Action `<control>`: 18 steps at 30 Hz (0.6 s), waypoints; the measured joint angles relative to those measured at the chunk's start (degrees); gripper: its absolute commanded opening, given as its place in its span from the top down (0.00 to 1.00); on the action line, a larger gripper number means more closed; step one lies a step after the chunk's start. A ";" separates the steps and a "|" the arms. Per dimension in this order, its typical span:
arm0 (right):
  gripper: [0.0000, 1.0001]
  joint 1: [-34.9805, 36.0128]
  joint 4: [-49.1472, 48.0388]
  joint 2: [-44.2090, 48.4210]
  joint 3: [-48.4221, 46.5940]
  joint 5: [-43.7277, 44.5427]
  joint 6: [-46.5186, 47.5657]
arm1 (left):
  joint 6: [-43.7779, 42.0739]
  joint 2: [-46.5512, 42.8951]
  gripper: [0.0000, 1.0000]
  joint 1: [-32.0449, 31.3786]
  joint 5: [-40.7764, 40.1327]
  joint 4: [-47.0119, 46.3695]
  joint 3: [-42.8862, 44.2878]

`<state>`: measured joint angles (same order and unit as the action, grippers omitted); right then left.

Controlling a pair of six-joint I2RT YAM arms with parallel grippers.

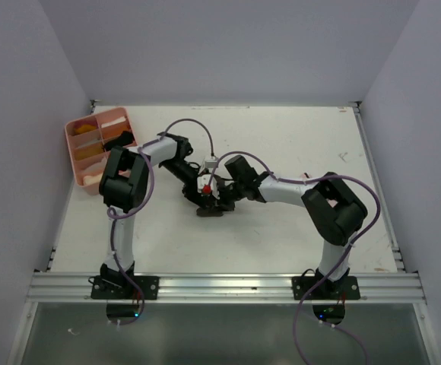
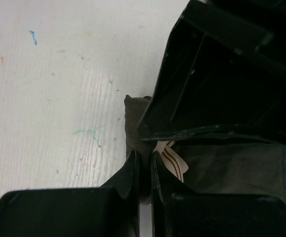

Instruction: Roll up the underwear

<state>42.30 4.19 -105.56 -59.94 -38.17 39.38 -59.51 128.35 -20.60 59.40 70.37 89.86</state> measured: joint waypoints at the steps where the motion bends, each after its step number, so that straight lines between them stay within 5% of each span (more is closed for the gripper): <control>1: 1.00 -0.15 0.35 -0.63 -0.72 -0.66 -0.26 | 1.07 -1.77 0.48 0.59 -0.92 -2.16 -1.01; 5: 1.00 -1.42 3.26 -3.19 -4.02 -4.57 -1.57 | 7.30 -13.97 0.36 5.31 -5.38 -14.53 -6.82; 6: 1.00 -2.03 4.07 -3.91 -4.87 -5.73 -2.10 | 8.76 -18.10 0.24 6.80 -6.73 -17.70 -9.09; 7: 1.00 -2.64 4.68 -4.59 -5.60 -7.06 -2.64 | 9.86 -22.51 0.01 8.20 -8.04 -20.94 -11.50; 14: 1.00 -5.51 12.02 -10.27 -12.59 -14.60 -5.73 | 13.99 -56.63 0.00 10.40 -18.18 -43.89 -34.62; 18: 1.00 -6.32 16.74 -13.81 -17.18 -17.70 -7.39 | 17.29 -62.62 0.00 9.92 -20.68 -51.28 -41.86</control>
<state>35.99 20.93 -119.37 -77.12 -55.88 31.99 -42.22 65.73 -10.68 38.72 19.09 48.01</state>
